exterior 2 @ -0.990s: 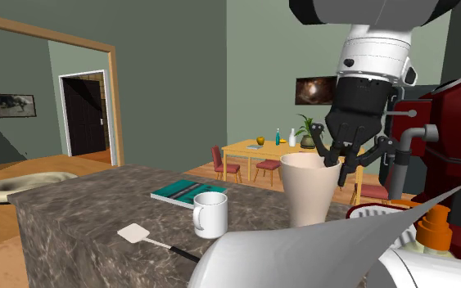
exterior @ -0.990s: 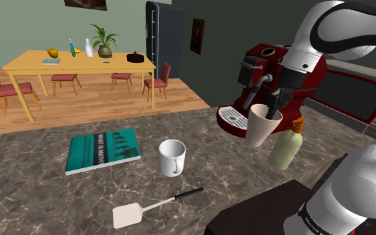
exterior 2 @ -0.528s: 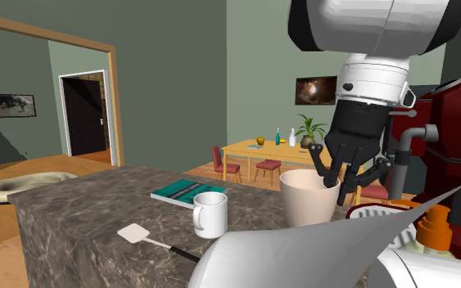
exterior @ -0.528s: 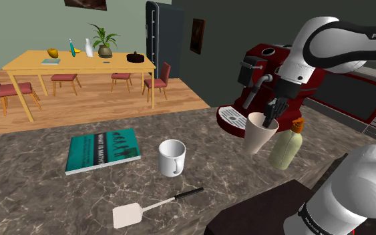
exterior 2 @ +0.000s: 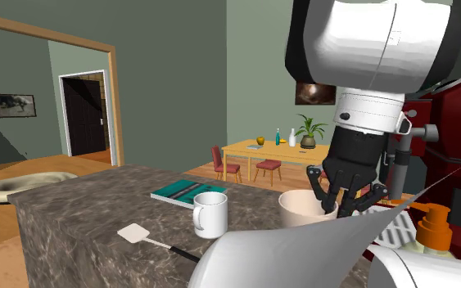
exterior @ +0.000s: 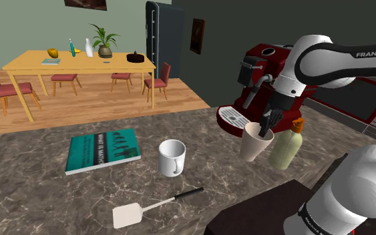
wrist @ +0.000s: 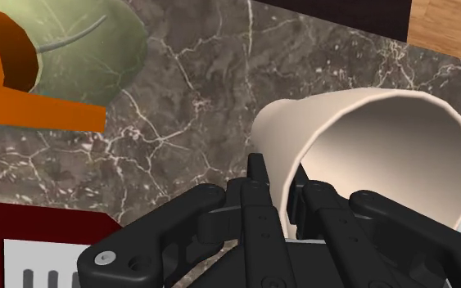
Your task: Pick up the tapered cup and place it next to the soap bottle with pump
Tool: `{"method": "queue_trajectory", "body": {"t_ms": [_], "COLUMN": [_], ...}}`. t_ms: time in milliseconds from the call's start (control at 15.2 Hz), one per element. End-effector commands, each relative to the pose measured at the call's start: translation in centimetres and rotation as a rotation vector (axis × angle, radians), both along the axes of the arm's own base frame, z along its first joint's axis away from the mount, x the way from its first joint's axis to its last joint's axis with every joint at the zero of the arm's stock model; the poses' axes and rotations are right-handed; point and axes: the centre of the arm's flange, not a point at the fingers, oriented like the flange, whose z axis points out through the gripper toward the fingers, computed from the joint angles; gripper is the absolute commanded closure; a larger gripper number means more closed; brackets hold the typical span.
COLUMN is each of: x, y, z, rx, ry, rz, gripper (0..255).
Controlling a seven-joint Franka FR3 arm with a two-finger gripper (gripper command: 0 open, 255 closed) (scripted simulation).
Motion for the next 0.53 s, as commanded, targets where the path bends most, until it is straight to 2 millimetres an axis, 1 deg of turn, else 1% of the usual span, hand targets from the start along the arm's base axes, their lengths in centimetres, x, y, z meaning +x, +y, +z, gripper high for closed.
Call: {"method": "queue_trajectory", "body": {"t_ms": [0,462], "x": [0.1,0.1], "y": [0.0,0.0], "z": [-1.0,-4.7], "rx": [0.0,0.0], "ry": [-0.001,-0.001], "rz": [0.0,0.0], "gripper": [255,255]}}
